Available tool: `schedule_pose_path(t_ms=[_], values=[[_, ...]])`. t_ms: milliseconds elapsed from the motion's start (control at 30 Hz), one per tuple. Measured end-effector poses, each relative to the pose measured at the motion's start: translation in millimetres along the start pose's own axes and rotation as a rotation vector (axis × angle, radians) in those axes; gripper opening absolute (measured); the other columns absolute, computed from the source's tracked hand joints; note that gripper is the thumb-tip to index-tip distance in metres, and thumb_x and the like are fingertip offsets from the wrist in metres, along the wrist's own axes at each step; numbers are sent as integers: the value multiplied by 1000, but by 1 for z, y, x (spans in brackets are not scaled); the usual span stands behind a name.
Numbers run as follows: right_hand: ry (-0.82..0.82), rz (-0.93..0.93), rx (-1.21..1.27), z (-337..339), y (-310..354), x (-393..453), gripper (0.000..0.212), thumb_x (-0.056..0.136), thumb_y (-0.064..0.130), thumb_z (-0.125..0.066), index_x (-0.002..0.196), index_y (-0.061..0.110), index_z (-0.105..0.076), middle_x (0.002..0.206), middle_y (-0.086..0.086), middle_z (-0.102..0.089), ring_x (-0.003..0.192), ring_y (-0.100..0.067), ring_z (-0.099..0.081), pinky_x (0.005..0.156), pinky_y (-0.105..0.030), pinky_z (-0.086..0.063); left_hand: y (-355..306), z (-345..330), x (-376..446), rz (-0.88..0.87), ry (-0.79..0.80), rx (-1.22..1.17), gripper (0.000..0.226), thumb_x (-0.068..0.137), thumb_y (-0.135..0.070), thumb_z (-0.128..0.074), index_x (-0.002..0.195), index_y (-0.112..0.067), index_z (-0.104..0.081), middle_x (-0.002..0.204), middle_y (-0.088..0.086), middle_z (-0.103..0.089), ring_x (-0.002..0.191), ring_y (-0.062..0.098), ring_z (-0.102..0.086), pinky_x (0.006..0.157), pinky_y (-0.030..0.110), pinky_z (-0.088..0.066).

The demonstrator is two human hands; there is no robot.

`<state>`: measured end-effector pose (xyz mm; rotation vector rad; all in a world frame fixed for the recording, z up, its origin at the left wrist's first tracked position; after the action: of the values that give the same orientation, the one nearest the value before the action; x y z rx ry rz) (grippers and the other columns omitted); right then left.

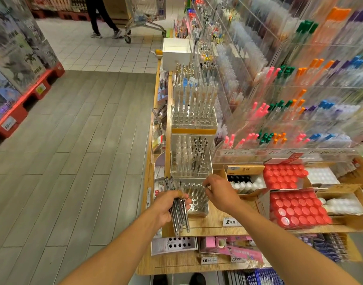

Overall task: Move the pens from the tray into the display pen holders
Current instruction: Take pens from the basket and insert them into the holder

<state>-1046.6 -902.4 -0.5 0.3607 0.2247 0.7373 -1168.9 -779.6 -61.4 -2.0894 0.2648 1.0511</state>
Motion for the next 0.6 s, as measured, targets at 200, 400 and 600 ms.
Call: schedule_pose_path(t_ms=[200,400,600], values=[[-1,-7,-87,-9,6,-4,17,93,18,-57,106,17,-69,103,1,-54,100,-17,-53,80,-30,-50,-2,-1,-3,-12,4,18,16,88,4,-63,102,12,-66,90,25,-74,76,28,-74,63,34,-62],[-4,-37,-100,-7,8,-4,22,96,23,-55,111,19,-70,102,2,-54,99,-17,-54,72,-27,-48,-4,-2,-9,-39,-4,52,17,87,5,-65,102,12,-66,87,22,-74,74,26,-73,62,33,-60],[0,-21,-250,-7,15,-3,20,92,18,-58,106,19,-73,98,1,-57,92,-20,-55,70,-29,-47,-2,-7,-13,-49,-16,69,17,87,5,-65,102,13,-66,92,24,-73,77,28,-73,67,35,-61]])
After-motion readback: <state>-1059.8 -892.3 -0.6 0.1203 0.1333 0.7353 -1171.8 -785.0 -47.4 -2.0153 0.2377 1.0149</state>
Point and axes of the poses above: each hand's wrist, its own x-axis towards the middle knuckle, its own z-axis out of the back of the hand, y = z × x, the point moved 8 cm from there along x, towards the middle knuckle
